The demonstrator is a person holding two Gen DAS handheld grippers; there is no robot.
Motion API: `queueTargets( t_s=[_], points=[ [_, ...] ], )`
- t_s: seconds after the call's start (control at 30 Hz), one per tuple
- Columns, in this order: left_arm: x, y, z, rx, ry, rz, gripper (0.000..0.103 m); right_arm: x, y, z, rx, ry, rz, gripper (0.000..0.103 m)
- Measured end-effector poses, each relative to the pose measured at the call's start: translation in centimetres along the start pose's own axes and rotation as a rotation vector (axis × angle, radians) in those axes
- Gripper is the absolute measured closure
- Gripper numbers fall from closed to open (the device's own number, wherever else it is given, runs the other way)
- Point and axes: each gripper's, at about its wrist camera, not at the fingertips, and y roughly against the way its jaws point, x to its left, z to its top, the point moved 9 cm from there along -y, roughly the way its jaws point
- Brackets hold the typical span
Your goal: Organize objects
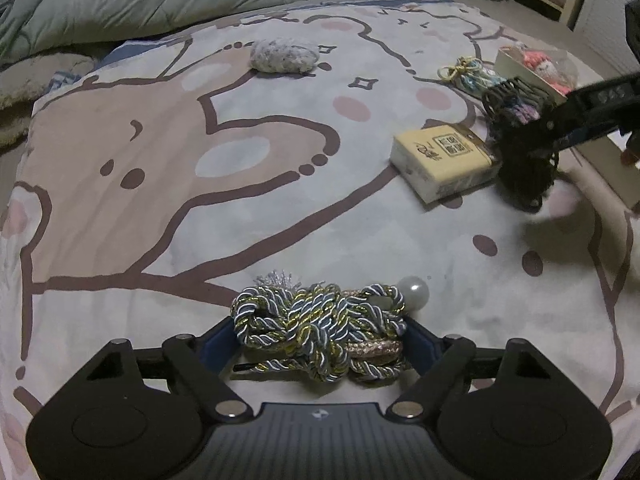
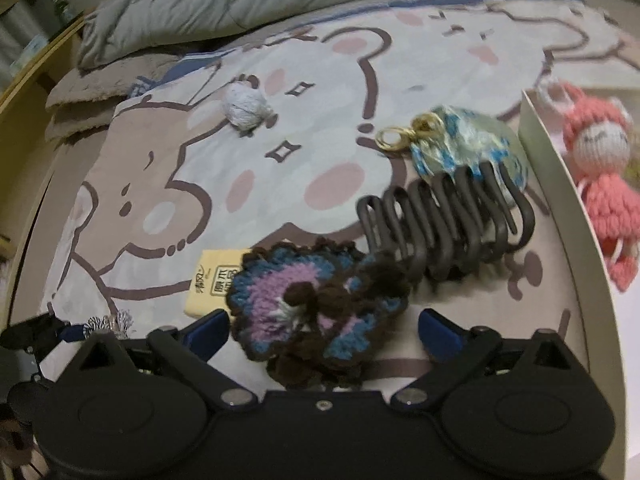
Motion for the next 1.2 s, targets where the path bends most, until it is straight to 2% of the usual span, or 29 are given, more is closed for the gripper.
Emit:
queueTargets(
  t_s=[0.07,0.23,0.37,0.6,0.67,0.73,0.93,1.2],
  points=[
    [0.0,0.0,0.1,-0.001,0.005,0.005,0.018,-0.1,-0.1,0.0,0.001,0.005,0.0,0.025],
    [-0.2,-0.5,0.3,0.002,0.059,0.021,0.012,0.7,0.3,0.2,-0.01,0.076,0.017,0.041],
    [-0.5,-1.1,0.4,0.01,0.072,0.037,0.009,1.5,0.7,0.3,-0.025,0.134,0.021,0.048],
    [-0.2,-1.1,0.5,0.004,0.102,0.035,0.014,1.9,1.3,0.5,-0.037,0.183,0.033,0.052],
    [-0.1,-0.8,0.6,0.002,0.123,0.033,0.02,1.9,1.6,0.5,-0.039,0.191,0.04,0.053],
    [0.1,-0.3,0.9,-0.013,0.155,0.022,0.02,2.0,1.9,0.6,-0.043,0.189,0.051,0.054],
    [0.2,1.9,2.5,-0.082,0.196,0.019,0.021,2.4,3.5,1.5,-0.086,0.18,0.087,0.054],
    [0.2,6.0,5.9,-0.196,0.3,0.034,0.021,3.2,6.7,3.1,-0.171,0.218,0.106,0.054]
  ],
)
